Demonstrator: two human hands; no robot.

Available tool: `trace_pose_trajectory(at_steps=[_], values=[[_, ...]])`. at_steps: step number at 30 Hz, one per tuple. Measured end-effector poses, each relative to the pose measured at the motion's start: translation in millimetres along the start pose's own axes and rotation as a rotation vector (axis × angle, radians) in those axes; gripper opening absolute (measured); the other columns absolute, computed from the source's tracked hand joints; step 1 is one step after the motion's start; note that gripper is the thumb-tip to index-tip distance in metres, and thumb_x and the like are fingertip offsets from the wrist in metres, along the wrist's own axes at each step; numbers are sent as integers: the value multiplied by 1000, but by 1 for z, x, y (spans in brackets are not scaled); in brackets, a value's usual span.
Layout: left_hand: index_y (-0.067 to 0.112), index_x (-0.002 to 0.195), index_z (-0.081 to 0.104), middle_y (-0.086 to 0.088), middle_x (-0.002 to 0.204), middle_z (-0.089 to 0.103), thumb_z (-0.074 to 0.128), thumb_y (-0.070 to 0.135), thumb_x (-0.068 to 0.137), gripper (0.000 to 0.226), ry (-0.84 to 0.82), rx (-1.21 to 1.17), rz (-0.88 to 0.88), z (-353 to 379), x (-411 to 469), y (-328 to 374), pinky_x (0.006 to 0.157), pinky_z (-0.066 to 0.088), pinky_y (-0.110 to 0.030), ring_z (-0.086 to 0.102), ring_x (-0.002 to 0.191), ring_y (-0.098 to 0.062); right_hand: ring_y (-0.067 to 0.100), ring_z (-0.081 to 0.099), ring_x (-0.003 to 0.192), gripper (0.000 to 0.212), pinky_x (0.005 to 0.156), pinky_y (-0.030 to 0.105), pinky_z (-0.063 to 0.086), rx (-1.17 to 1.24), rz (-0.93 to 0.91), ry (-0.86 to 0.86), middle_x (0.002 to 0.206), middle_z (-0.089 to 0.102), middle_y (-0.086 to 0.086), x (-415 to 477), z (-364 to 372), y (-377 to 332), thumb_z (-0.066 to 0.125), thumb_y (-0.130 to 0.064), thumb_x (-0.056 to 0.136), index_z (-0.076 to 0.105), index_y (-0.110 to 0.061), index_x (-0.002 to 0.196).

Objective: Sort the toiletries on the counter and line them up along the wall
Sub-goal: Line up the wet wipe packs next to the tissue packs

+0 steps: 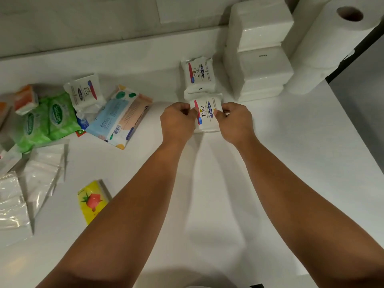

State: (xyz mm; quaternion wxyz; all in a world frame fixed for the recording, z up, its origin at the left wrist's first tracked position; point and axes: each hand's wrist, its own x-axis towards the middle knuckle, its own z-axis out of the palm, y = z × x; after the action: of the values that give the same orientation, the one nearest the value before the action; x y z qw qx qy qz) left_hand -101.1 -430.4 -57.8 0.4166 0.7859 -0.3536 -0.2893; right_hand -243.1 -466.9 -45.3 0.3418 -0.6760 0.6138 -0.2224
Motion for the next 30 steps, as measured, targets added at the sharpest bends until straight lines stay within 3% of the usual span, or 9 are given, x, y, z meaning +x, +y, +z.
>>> trace_pose_trajectory(at_steps=[5,8,12,16,21,24,26,28,30], values=[[15,96,75,0,95,77,68,26,93,14,22,49,19,2,4,3,77,59,-28,72,82,-15,22,66,108,28,61,4,40,5,-47,-23,123,68,4,8,0,-1,55,-24,98,65,-15,122],[14,96,75,-1,95,77,67,26,93,15,19,78,25,3,8,5,77,58,-29,72,83,-16,23,66,110,28,73,14,51,12,-69,-30,124,68,5,12,0,-2,56,-23,98,65,-14,122],[16,93,76,0,93,77,66,26,93,14,10,55,23,3,6,6,78,60,-36,73,83,-17,24,66,111,28,68,9,46,-3,-71,-41,126,66,6,15,1,-1,55,-24,98,65,-14,122],[20,95,74,3,91,77,64,31,94,15,-6,25,18,1,2,2,80,60,-38,73,84,-16,25,66,108,26,71,16,51,-60,-96,-39,123,67,8,13,1,-1,55,-24,98,62,-12,119],[15,112,72,2,104,74,62,32,96,25,4,67,44,-12,-2,-3,77,48,-18,65,88,-9,29,56,117,39,99,37,50,-178,-188,100,128,59,10,4,4,-15,61,-24,93,55,-10,130],[14,122,69,5,107,71,63,32,96,32,36,79,84,-29,-2,-6,80,43,-8,60,92,-5,28,52,120,40,101,38,49,-121,-275,139,131,58,9,-4,12,-35,62,-24,92,57,-12,130],[11,122,69,7,100,67,65,28,95,32,80,102,151,-45,-1,-9,72,36,4,59,89,-3,29,53,120,38,99,39,49,-74,-320,132,129,60,10,-8,21,-49,61,-24,91,61,-10,126],[9,117,71,5,97,66,65,23,95,26,123,124,212,-66,3,-14,71,36,5,60,86,-5,28,52,121,36,101,38,47,-53,-325,97,129,60,8,-11,32,-65,60,-26,91,62,-11,124],[13,108,72,5,97,73,61,19,94,19,129,120,249,-89,11,-21,80,48,-9,66,86,-7,27,54,121,34,103,32,44,-46,-342,65,127,62,7,-12,46,-81,59,-27,92,62,-12,123]])
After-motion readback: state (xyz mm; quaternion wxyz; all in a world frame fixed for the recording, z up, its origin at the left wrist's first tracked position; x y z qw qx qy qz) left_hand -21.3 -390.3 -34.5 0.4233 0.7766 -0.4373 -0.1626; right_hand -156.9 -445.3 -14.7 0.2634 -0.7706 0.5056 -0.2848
